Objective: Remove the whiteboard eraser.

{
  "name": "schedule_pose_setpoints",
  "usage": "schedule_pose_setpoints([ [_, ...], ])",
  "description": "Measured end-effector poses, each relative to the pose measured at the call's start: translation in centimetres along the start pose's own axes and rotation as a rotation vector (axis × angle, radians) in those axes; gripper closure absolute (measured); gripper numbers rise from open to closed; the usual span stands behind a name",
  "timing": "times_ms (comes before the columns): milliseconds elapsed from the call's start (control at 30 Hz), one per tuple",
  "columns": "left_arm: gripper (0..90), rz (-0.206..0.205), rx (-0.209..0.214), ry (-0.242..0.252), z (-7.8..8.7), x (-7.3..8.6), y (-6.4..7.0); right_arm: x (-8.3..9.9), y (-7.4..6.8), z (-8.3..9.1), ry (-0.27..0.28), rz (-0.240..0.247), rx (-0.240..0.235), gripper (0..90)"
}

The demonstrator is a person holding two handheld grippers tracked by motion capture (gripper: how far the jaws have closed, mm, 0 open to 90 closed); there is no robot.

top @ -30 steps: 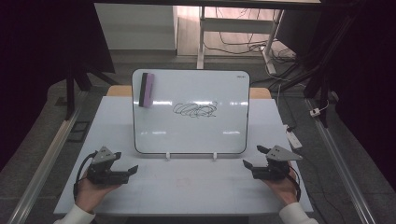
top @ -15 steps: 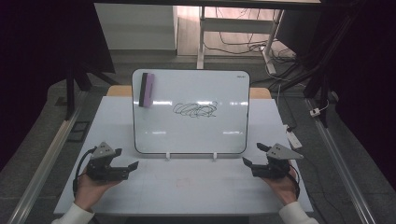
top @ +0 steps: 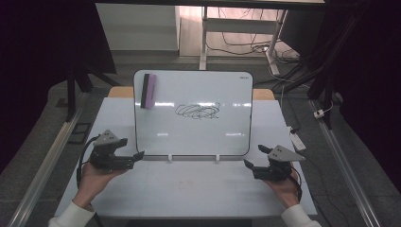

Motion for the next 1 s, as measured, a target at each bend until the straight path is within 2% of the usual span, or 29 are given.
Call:
schedule_pose_setpoints([
  [167, 19.2, -0.002, -0.013, 0.022, -0.2, -2.1, -0.3, 0.2, -0.1, -0.3, -0.005, 0.004, -0.004, 19.6],
  [433, 20.1, -0.004, -0.007, 0.036, -1.6, -4.8, -0.8, 0.3, -0.3, -0.4, -0.004, 0.001, -0.004, 20.0],
  [533, 20.3, -0.015, -0.027, 0.028, -1.8, -5.7, -1.2, 0.2, -0.2, -0.3, -0.002, -0.005, -0.001, 20.0],
  [667, 21.1, -0.006, -0.035, 0.056, -1.7, -7.0, -1.7, 0.2, -0.3, -0.3, -0.002, 0.000, -0.003, 20.0],
  [1000, 23.8, -0.001, -0.094, 0.073, -2.3, -10.2, -2.8, 0.4, -0.5, -0.5, -0.014, 0.007, -0.004, 20.0],
])
Point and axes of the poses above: each handheld gripper's, and its own axes: z roughly backward along the jaws, x roughly out of its underside, y roughly to its right, the point moved 5 cm from there along -z, roughly forward along the jaws, and after that the axes turned 5 degrees about -z, right-handed, at the moved point
